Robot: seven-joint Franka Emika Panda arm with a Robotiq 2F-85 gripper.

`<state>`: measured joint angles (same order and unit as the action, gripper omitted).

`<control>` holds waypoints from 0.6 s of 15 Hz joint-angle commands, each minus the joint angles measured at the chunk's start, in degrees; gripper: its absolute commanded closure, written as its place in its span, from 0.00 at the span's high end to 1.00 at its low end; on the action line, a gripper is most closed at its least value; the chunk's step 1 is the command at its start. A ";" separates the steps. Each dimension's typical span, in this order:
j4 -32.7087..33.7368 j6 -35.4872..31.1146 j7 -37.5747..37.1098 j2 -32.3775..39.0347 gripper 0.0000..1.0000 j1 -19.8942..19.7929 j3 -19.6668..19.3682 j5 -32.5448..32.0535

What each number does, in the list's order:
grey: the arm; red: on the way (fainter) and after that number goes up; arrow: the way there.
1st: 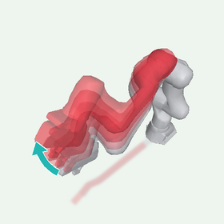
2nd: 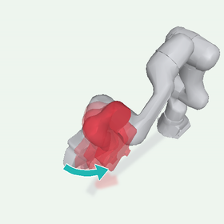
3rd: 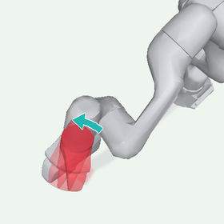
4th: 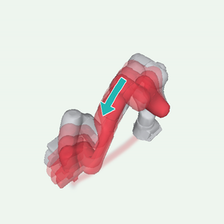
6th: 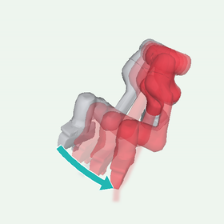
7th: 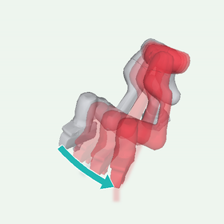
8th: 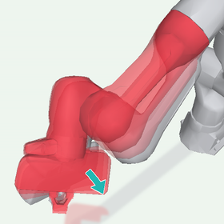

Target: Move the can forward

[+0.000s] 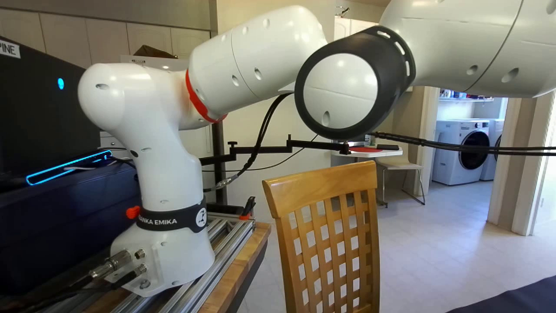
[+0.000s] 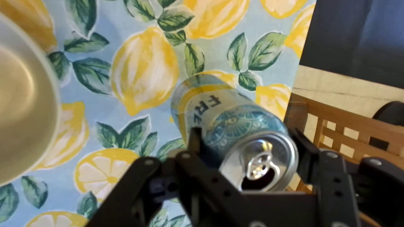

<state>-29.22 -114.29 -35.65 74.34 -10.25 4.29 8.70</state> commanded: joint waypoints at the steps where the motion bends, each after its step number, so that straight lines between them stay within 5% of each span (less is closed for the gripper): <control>1: 0.00 0.00 1.22 0.00 0.68 -0.06 0.23 0.00; 6: 0.00 0.00 2.63 -0.01 0.68 -0.26 0.55 0.00; 7: 0.00 0.00 2.69 -0.01 0.43 -0.26 0.55 0.00; 9: -0.37 2.18 4.93 -0.16 0.43 -0.63 1.34 0.33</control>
<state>-29.24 -113.95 -32.94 74.35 -10.47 4.83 8.67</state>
